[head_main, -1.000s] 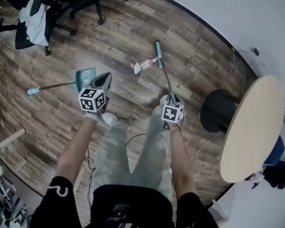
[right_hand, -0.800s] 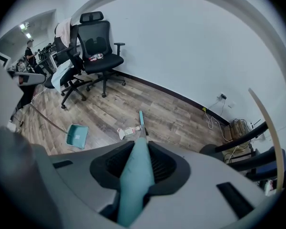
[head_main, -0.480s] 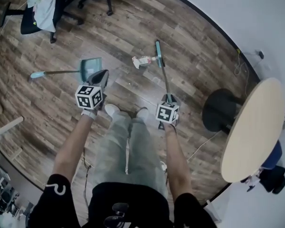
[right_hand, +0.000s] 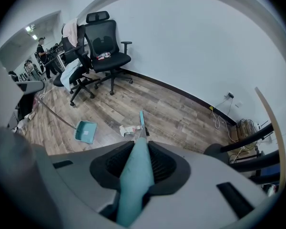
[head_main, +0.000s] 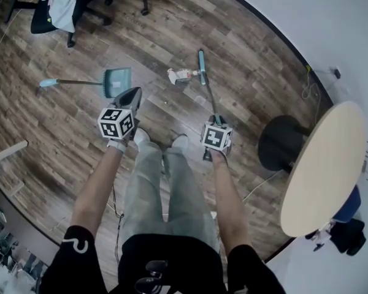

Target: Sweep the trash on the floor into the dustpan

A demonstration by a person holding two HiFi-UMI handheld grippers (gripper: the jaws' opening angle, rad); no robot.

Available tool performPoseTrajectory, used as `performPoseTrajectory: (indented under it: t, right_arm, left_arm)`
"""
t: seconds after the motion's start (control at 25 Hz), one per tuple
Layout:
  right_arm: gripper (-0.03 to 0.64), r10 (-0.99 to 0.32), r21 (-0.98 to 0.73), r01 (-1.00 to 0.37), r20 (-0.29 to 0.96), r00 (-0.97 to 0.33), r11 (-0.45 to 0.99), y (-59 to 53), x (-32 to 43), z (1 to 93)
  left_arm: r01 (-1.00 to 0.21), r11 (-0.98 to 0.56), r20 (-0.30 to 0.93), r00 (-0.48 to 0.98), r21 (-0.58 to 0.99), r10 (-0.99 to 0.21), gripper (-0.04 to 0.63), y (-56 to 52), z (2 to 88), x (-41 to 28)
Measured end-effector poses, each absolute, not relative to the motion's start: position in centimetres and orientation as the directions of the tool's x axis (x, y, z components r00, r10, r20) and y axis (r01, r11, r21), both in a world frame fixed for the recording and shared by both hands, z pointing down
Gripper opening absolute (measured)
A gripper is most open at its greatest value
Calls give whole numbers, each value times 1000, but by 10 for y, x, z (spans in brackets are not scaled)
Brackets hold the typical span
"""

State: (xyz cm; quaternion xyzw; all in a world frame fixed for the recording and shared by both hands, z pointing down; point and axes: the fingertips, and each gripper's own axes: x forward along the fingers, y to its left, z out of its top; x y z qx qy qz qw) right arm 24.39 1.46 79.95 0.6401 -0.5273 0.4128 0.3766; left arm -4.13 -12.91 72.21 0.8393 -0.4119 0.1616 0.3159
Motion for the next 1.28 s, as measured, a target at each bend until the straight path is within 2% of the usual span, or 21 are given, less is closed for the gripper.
performPoseTrajectory:
  t: [0.36, 0.68, 0.88, 1.28]
  right_arm:
    - [83, -360, 23, -982, 929, 90, -186, 16, 206, 796]
    - [83, -336, -8, -974, 939, 71, -228, 14, 124, 796]
    - [84, -316, 37, -979, 943, 99, -198, 10, 81, 797]
    - [84, -320, 84, -991, 941, 112, -100, -12, 32, 799]
  left_arm:
    - [-786, -466, 516, 618, 406, -593, -6, -122, 724, -84]
    - [-789, -453, 523, 614, 416, -591, -6, -118, 732, -183]
    - [-804, -434, 537, 595, 407, -598, -6, -120, 737, -241]
    - [-821, -388, 526, 568, 419, -633, -6, -124, 738, -300]
